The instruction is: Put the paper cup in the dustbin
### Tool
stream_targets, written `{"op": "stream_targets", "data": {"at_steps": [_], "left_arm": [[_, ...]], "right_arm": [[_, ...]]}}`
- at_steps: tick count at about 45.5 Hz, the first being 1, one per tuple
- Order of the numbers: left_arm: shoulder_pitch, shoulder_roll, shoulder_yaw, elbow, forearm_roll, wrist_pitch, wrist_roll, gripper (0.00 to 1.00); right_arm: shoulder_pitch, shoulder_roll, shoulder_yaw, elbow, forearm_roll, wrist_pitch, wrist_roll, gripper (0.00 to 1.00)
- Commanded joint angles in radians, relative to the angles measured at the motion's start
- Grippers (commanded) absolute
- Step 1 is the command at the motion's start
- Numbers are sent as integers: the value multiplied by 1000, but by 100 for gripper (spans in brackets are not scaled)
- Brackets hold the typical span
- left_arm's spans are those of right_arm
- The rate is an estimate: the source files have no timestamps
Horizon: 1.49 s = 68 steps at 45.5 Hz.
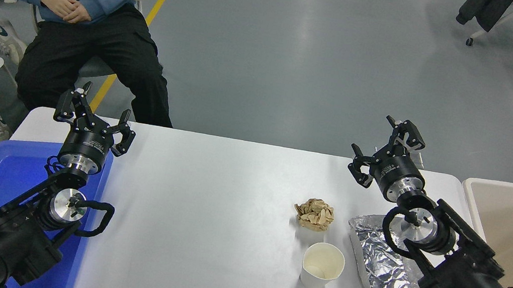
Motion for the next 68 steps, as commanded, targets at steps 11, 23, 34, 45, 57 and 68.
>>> {"op": "stream_targets", "data": {"at_steps": [11,23,34,45,57,68], "left_arm": [[-1,-2,0,0,0,0,0,100],[-1,0,0,0,0,0,0,100],[-1,0,0,0,0,0,0,100],[-1,0,0,3,0,0,0,100],[-1,0,0,3,0,0,0,100],[-2,0,0,3,0,0,0,100]], "right_arm": [[5,32,0,4,0,0,0,100],[7,34,-8,7,0,2,0,100],[30,32,-32,11,0,0,-2,100],[40,20,-88,52,-9,-3,-8,100],[116,1,-267,124,-18,8,-15,100],[149,-29,-448,225,-60,8,-15,100]]}}
